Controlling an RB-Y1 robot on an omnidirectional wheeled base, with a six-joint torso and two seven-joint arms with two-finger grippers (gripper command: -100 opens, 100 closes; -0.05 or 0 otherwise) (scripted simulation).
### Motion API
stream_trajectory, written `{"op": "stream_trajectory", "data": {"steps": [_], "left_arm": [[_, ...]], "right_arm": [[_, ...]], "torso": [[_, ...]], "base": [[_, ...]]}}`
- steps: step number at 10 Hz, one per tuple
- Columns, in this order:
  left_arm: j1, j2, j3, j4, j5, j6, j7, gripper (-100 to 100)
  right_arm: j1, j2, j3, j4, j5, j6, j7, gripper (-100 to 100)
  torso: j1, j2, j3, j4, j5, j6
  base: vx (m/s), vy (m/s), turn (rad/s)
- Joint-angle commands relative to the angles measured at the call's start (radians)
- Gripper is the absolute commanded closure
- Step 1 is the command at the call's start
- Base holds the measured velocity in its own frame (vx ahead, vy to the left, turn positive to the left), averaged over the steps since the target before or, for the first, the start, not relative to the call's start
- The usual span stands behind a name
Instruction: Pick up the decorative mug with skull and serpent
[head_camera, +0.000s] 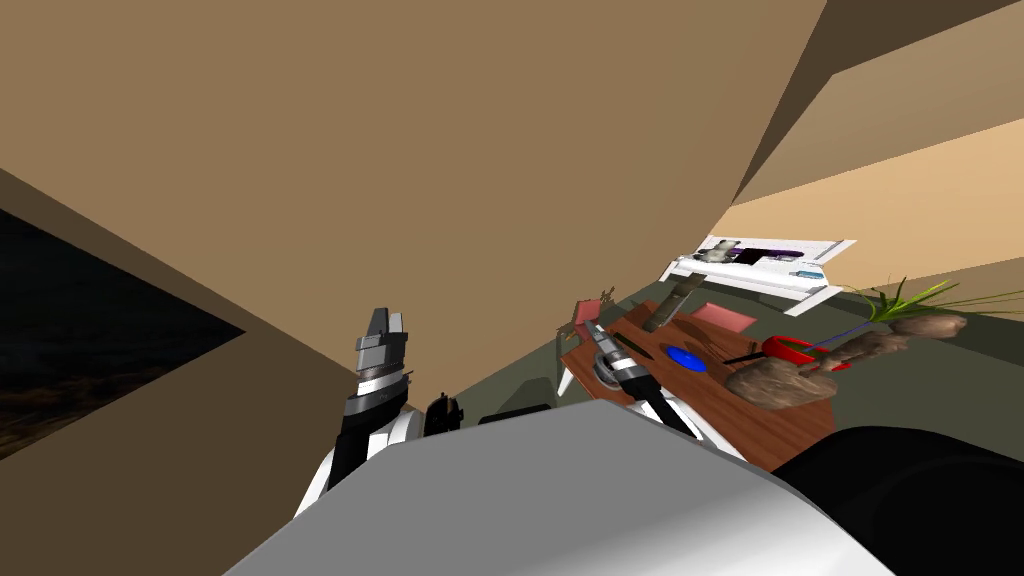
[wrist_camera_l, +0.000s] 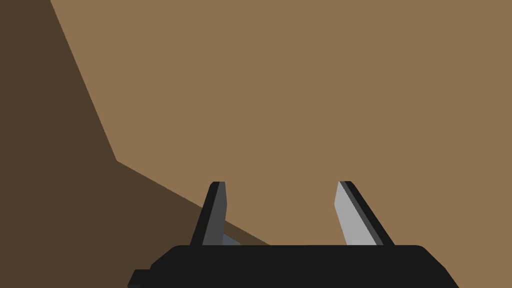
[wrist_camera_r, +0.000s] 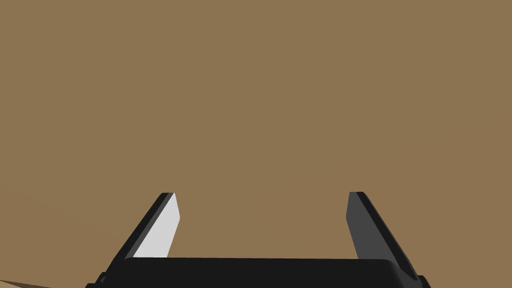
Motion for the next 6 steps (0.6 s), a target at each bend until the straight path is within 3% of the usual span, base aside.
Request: {"op": "stream_trajectory", "data": {"steps": [1,2,6], "left_arm": [[0.000,0.000,0.000,0.000,0.000,0.000,0.000,0],[0.000,0.000,0.000,0.000,0.000,0.000,0.000,0],[0.000,0.000,0.000,0.000,0.000,0.000,0.000,0]], "right_arm": [[0.008,-0.034,-0.004,0.050,0.021,0.010,0.029,-100],[0.008,-0.034,-0.004,0.078,0.021,0.010,0.029,-100],[0.008,-0.034,-0.004,0.079,0.021,0.010,0.029,-100]], "torso": [[0.000,0.000,0.000,0.000,0.000,0.000],[0.000,0.000,0.000,0.000,0.000,0.000],[0.002,0.002,0.001,0.001,0.000,0.000]], "base": [[0.037,-0.018,0.122],[0.032,-0.016,0.107],[0.003,-0.001,0.010]]}}
